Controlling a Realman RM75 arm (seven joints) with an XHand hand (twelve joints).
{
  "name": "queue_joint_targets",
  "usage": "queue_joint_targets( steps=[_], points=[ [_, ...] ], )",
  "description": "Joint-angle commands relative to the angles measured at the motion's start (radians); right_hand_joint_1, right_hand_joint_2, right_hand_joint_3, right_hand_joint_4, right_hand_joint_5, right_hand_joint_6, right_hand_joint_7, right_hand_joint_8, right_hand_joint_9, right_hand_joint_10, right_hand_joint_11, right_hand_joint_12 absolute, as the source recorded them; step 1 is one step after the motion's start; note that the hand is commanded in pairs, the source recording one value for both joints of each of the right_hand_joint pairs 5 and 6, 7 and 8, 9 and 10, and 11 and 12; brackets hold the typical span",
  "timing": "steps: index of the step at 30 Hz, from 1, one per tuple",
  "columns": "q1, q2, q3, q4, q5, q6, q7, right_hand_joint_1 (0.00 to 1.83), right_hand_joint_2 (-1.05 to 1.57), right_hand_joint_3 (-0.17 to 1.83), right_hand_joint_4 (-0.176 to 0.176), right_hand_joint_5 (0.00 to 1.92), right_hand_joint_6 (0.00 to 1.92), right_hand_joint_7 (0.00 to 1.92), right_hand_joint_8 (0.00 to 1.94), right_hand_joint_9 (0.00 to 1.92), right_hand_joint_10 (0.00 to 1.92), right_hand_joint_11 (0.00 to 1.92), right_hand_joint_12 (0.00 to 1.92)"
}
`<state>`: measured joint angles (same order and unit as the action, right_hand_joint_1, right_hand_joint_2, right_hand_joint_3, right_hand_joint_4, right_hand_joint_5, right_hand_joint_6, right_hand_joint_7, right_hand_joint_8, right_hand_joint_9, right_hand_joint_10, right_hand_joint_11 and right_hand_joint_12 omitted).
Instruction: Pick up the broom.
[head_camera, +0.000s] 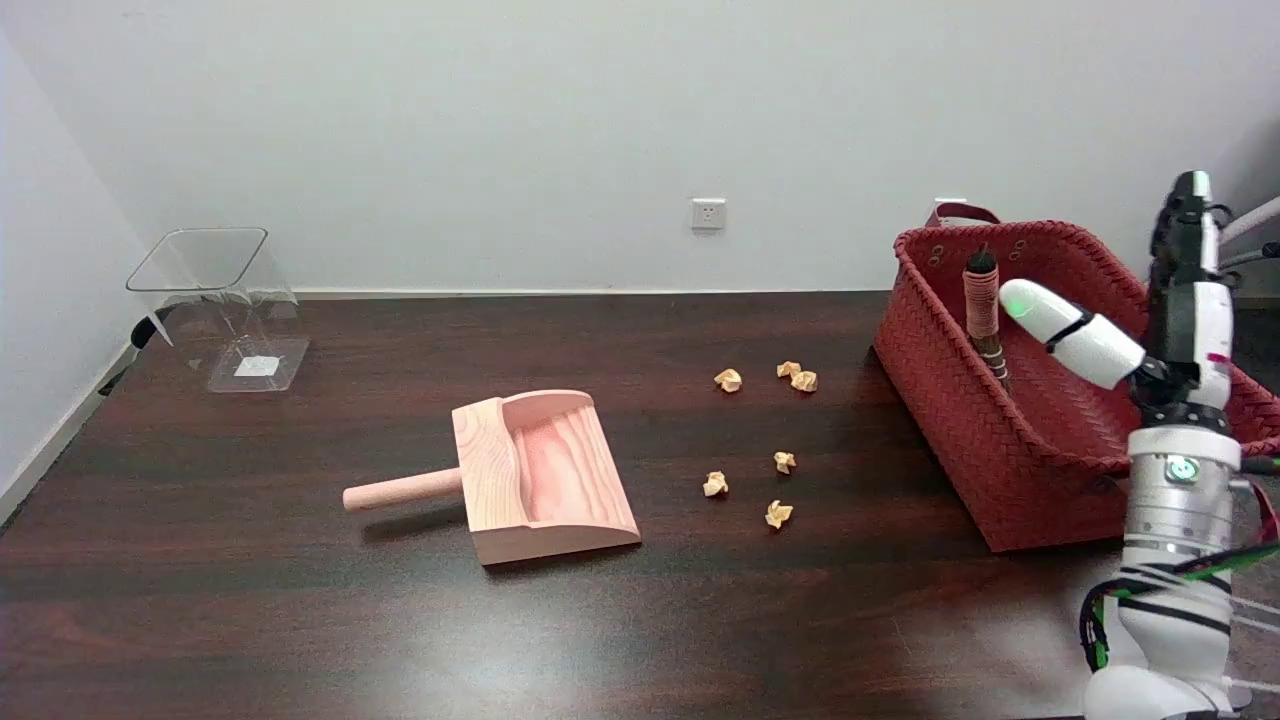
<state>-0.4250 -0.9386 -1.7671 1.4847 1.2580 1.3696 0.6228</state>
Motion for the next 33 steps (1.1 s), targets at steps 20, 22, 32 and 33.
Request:
queue_joint_targets(
  steps=[20,22,32,33],
  points=[
    [0.132,0.059,0.159,-0.046,-0.039,-0.636,-0.023,0.91,0.61,-0.17,0.000,0.00,0.00,0.00,0.00,0.00,0.00,0.00,0.00],
    [0.134,0.059,0.157,-0.046,-0.039,-0.646,-0.023,0.91,0.62,-0.17,0.000,0.00,0.00,0.01,0.01,0.00,0.00,0.00,0.00],
    [0.138,0.052,0.147,-0.056,-0.030,-0.655,-0.023,0.90,0.66,-0.17,0.000,0.00,0.00,0.15,0.15,0.00,0.00,0.00,0.00],
    [0.137,0.051,0.147,-0.058,-0.030,-0.655,-0.023,0.90,0.66,-0.17,0.000,0.00,0.00,0.16,0.16,0.00,0.00,0.00,0.00]
  ],
)
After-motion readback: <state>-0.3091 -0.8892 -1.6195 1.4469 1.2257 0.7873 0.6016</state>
